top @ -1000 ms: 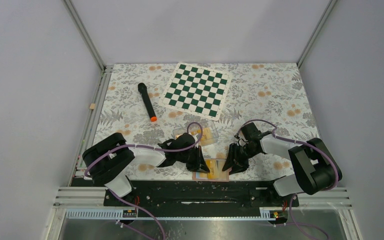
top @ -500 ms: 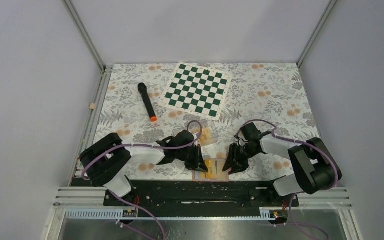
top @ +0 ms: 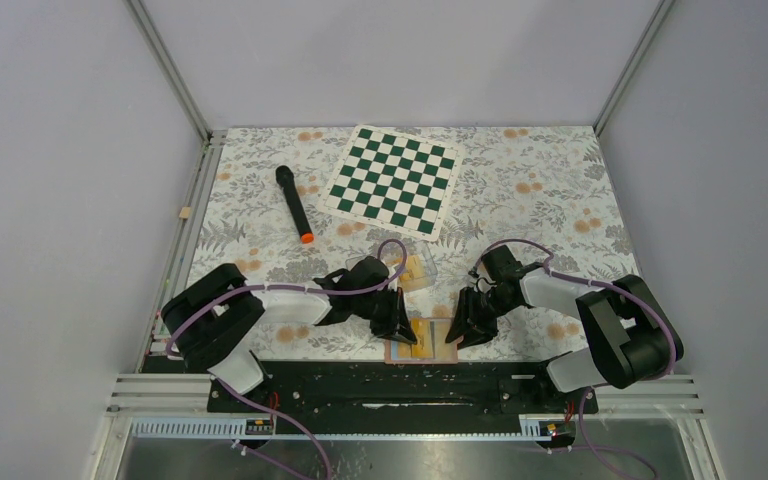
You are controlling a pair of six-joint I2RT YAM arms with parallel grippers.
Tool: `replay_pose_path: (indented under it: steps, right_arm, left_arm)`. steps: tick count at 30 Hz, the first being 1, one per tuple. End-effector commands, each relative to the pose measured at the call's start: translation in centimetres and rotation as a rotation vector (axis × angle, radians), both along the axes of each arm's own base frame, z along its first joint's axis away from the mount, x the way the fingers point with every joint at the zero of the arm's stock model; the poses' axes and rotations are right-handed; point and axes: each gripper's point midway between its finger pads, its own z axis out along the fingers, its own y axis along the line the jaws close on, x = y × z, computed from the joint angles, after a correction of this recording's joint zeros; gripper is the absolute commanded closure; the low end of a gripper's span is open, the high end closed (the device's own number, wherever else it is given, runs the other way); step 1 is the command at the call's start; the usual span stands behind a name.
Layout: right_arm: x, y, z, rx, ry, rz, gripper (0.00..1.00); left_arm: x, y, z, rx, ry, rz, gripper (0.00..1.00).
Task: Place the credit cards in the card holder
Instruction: Insert the credit card into the card holder.
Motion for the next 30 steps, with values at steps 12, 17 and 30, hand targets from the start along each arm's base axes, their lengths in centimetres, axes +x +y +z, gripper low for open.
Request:
replay_pose_path:
  steps: [12,17,30]
  right_arm:
    - [0.4,-0.4,-0.7,-0.039,-0.034,0.021,0.57]
    - [0.4,-0.4,-0.7,-0.040,-0.033,0.021,0.58]
    - [0.3,-0.4,-0.8,-0.039,-0.031,0.024,0.58]
  left_arm:
    - [-0.8,0.4,0.6,0.017,0.009,-0.045,1.00]
    - [-0.8,0.5,0.9,0.023,0.013,-0.050,1.00]
    - [0.1,-1.4,0.9,-0.058,0.009,-0.028,1.00]
